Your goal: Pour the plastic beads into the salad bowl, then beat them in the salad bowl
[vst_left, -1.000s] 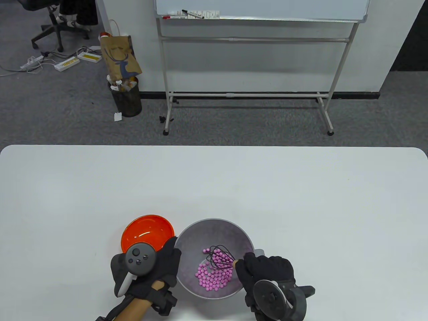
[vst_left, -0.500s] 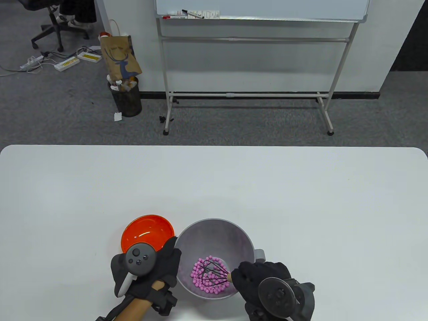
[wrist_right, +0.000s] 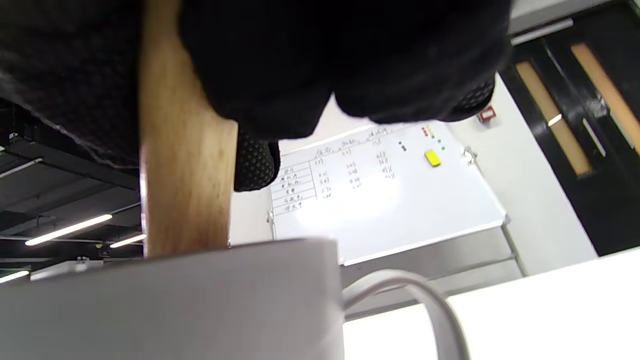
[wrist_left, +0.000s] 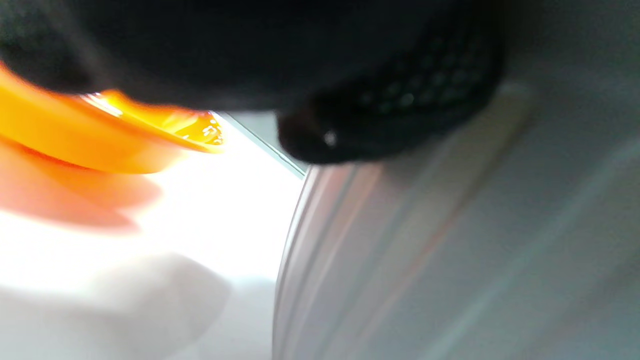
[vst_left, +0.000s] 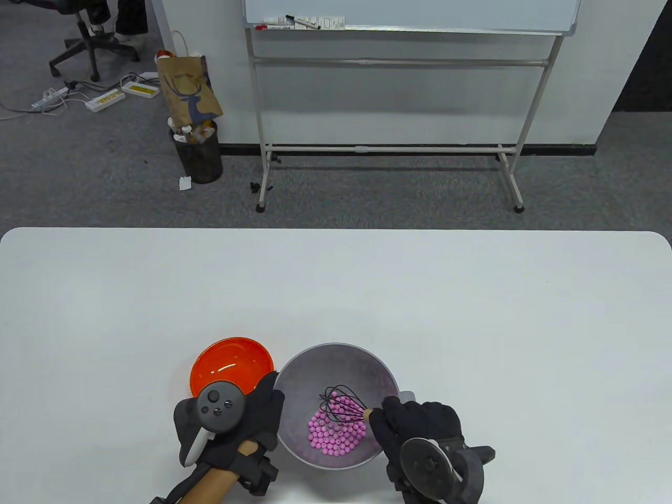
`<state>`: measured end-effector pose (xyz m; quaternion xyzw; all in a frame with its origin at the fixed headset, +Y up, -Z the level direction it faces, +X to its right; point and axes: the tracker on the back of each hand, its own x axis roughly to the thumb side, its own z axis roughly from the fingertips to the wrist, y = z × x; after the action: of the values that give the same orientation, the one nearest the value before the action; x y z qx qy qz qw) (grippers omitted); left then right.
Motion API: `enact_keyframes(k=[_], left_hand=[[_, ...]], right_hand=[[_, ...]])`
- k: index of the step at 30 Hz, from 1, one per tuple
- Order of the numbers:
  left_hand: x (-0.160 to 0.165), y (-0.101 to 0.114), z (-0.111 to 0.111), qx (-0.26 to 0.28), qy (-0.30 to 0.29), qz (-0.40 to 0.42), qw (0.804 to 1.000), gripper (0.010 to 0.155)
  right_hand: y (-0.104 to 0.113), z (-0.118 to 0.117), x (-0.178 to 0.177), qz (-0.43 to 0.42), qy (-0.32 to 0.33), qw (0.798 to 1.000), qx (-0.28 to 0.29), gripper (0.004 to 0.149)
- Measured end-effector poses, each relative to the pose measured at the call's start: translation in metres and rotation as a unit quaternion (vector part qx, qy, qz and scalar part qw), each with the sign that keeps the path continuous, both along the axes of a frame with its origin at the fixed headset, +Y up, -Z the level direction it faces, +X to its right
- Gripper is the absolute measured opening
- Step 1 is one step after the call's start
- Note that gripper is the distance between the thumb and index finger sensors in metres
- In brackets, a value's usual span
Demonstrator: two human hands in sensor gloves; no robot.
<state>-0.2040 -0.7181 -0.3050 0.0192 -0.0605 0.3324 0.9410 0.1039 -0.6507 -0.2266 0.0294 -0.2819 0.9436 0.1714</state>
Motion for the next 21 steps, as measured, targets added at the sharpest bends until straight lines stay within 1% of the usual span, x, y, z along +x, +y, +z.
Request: enact_keyframes(k=[6, 11, 14, 17, 19, 20, 21], left_hand=[[0.0, 0.0, 0.0, 0.0, 0.001, -0.002, 1.0, 0.055], [0.0, 0.0, 0.0, 0.0, 0.001, -0.002, 1.0, 0.055], [0.0, 0.0, 0.0, 0.0, 0.001, -0.002, 1.0, 0.055], [0.0, 0.0, 0.0, 0.0, 0.001, -0.001, 1.0, 0.055], [0.0, 0.0, 0.0, 0.001, 0.001, -0.001, 1.0, 0.055], [0.0, 0.0, 0.0, 0.001, 0.0, -0.001, 1.0, 0.055], [0.0, 0.0, 0.0, 0.001, 0.0, 0.0, 1.0, 0.055]], right_hand=[[0.009, 0.008, -0.001, 0.021, 0.005, 1.0, 0.005, 0.043], [0.014, 0.012, -0.004, 0.007, 0.032, 0.999, -0.018, 0.043], [0.012, 0.008, 0.0, -0.037, 0.054, 0.996, -0.054, 0.043], [0.006, 0.003, 0.001, -0.073, 0.069, 0.992, -0.074, 0.043], [-0.001, 0.0, 0.0, -0.092, 0.066, 0.991, -0.075, 0.043], [-0.003, -0.001, 0.0, -0.086, 0.057, 0.993, -0.063, 0.043], [-0.004, -0.002, 0.0, -0.081, 0.053, 0.993, -0.063, 0.043]])
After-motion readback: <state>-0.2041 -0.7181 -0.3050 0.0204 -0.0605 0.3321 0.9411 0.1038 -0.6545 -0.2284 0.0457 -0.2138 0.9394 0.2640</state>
